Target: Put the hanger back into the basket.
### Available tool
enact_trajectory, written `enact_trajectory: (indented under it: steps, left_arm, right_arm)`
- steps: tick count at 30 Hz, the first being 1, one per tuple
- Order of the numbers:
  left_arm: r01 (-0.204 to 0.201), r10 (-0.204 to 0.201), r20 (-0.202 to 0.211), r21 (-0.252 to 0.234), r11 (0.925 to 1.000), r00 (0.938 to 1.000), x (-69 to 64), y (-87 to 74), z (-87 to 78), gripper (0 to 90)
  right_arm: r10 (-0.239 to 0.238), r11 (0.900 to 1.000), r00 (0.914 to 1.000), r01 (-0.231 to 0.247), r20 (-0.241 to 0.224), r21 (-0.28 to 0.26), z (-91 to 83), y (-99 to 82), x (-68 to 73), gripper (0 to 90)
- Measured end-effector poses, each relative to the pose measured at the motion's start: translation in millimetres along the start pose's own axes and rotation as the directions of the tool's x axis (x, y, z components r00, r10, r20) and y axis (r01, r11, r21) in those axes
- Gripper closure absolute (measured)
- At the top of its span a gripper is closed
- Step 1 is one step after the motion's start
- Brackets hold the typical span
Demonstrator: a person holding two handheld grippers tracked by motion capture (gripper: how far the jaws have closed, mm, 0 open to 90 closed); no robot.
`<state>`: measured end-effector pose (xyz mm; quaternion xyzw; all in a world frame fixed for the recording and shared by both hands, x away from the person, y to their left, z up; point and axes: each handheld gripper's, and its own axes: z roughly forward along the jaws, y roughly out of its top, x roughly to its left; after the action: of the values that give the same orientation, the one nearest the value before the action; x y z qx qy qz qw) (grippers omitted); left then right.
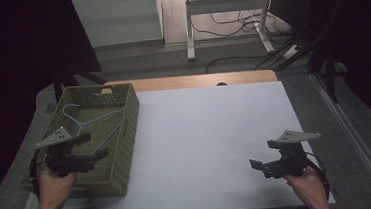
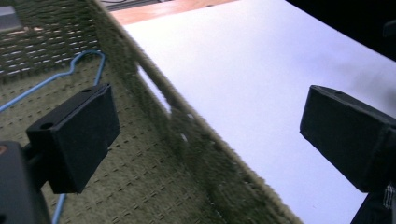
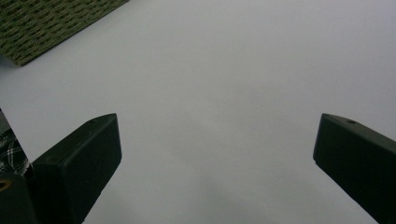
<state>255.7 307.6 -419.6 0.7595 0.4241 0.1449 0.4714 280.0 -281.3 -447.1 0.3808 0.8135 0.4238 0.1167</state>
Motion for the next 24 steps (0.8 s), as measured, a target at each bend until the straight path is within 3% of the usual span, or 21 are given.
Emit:
enact_trajectory:
  steps: [8,14,24]
  left_arm:
    - [-0.018,0.018,0.051,0.003,0.9998,0.9986,-21.1,-8.5,14.6,1.3]
    - [-0.043,0.042,0.031,0.025,0.9988,0.9987,-33.6,-17.3,20.5,0.3]
    - [-0.027,0.025,0.043,0.051,0.9984,0.9988,-38.0,-32.6,27.6,0.0]
  right_arm:
    - [0.001,1.0000,0.9999,-0.001,0.016,0.000,-3.4,-4.0,-2.1,0.7]
    - [0.008,1.0000,0.9997,-0.008,0.022,-0.003,-5.3,-7.0,-4.5,0.7]
    - [0.003,1.0000,0.9997,-0.003,0.026,0.005,-3.8,-9.8,-5.2,0.6]
